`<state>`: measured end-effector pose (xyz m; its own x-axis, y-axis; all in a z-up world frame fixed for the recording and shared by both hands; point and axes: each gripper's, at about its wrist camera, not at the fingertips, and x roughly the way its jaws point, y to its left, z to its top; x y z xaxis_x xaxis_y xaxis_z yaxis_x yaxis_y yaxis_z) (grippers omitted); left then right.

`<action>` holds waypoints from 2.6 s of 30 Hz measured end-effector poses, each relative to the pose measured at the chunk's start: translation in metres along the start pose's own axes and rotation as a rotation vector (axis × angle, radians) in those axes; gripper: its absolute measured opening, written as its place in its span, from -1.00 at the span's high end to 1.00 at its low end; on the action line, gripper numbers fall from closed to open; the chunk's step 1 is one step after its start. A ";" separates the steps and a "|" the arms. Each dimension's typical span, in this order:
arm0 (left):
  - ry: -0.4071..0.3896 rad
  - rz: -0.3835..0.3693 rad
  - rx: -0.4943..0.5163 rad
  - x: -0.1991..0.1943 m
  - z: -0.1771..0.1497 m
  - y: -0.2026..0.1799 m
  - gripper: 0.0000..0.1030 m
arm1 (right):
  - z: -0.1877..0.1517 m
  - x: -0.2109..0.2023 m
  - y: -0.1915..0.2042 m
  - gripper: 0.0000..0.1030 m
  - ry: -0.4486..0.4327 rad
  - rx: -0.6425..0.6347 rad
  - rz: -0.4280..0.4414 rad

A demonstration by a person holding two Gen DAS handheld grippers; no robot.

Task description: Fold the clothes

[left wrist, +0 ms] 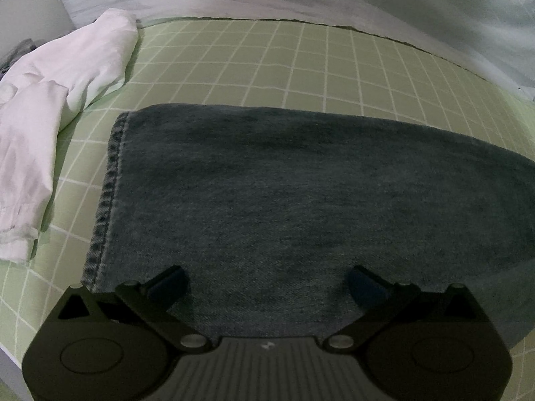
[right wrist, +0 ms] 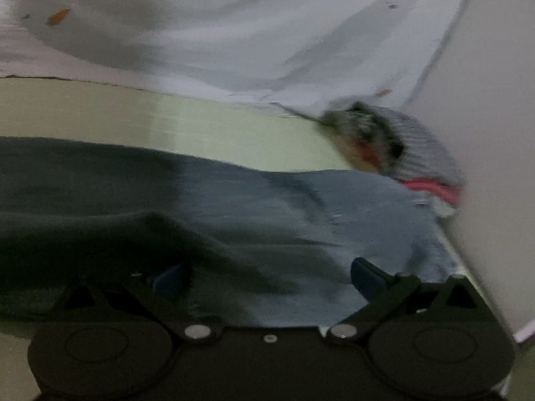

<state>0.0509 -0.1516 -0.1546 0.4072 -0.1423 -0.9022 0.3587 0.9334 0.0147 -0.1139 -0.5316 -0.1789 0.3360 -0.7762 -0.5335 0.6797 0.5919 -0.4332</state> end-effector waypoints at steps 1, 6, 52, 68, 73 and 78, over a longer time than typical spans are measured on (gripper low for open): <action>0.001 -0.001 0.002 0.000 0.000 0.000 -1.00 | -0.001 -0.002 -0.002 -1.00 -0.007 -0.020 -0.037; 0.001 -0.008 0.010 0.002 0.002 0.003 -1.00 | -0.006 -0.011 -0.023 -1.00 -0.015 -0.097 -0.254; -0.229 0.142 -0.444 -0.092 -0.028 0.110 0.72 | -0.034 -0.010 -0.150 0.70 0.230 1.230 0.402; 0.027 0.055 -0.581 -0.051 -0.061 0.122 -0.69 | -0.004 -0.022 -0.067 -0.96 0.215 0.393 0.119; 0.010 0.054 -0.546 -0.046 -0.063 0.109 -0.79 | 0.014 -0.014 -0.030 -0.99 0.162 0.230 0.198; 0.006 0.059 -0.543 -0.046 -0.064 0.109 -0.79 | 0.034 0.010 -0.027 -0.99 0.116 0.254 0.260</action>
<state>0.0179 -0.0227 -0.1393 0.4080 -0.0842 -0.9091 -0.1504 0.9759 -0.1579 -0.1069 -0.5626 -0.1477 0.4518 -0.5690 -0.6871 0.7266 0.6816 -0.0866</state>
